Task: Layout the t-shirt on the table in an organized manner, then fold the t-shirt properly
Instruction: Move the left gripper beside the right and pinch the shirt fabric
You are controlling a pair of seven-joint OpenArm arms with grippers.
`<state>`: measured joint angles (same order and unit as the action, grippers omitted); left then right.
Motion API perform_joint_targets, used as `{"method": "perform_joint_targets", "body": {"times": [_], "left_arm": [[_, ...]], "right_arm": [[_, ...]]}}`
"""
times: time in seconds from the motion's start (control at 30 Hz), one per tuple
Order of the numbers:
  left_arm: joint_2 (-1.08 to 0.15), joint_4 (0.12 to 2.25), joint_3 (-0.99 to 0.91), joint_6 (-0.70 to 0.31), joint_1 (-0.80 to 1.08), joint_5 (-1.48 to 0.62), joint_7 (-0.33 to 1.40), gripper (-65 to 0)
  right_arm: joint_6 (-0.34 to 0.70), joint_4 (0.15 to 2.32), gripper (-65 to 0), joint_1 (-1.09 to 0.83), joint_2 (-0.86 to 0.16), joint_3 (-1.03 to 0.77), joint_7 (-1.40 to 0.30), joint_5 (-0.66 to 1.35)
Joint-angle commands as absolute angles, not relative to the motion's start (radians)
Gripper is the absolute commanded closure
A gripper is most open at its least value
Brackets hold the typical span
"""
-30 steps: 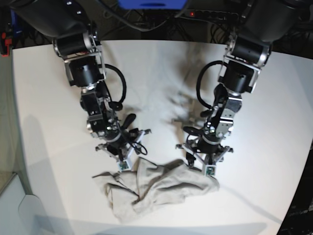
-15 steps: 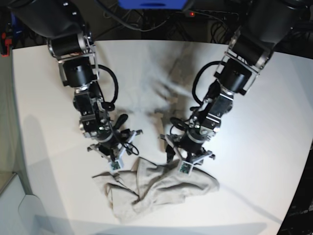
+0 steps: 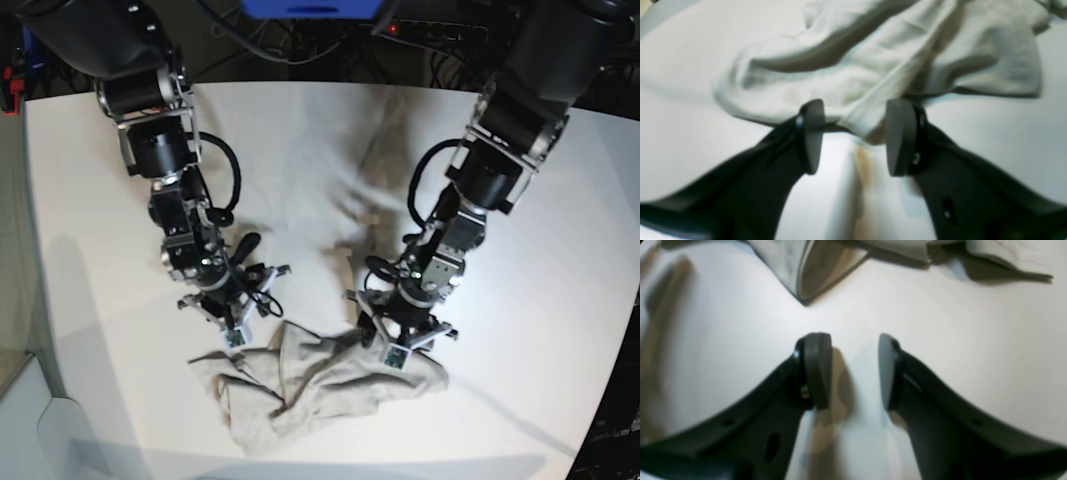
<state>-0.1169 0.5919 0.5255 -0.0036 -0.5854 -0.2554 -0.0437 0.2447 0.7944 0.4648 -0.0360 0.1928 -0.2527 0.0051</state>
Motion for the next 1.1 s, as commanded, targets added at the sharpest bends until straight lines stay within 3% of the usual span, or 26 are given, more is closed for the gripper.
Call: {"method": "perform_joint_targets", "body": {"times": [0.0, 0.27, 0.67, 0.73, 0.93, 1.07], "left_arm": [[-0.113, 0.579, 0.519, 0.005, -0.619, -0.254, -0.091, -29.6], [-0.05, 0.394, 0.529, 0.001, -0.67, -0.254, -0.2, -29.7], [-0.042, 0.374, 0.53, 0.001, -0.68, -0.252, -0.213, -28.6], [-0.042, 0.351, 0.53, 0.001, -0.682, -0.252, -0.214, -23.6], [-0.039, 0.248, 0.527, -0.002, -0.717, -0.252, -0.231, 0.0], [-0.041, 0.242, 0.53, -0.002, -0.716, -0.252, -0.309, -0.5]], "right_arm": [[0.263, 0.814, -24.4, 0.495, -0.036, 0.193, -0.234, 0.012], [0.263, 0.814, -24.4, 0.495, -0.036, 0.193, -0.234, 0.012], [0.263, 0.812, -24.4, 0.495, -0.035, 0.193, -0.234, 0.012], [0.263, 0.812, -24.4, 0.495, -0.036, 0.193, -0.236, 0.012], [0.263, 0.812, -24.4, 0.483, -0.036, 0.193, -0.243, 0.012], [0.263, 0.814, -24.4, 0.475, -0.036, 0.193, -0.243, 0.012]]}}
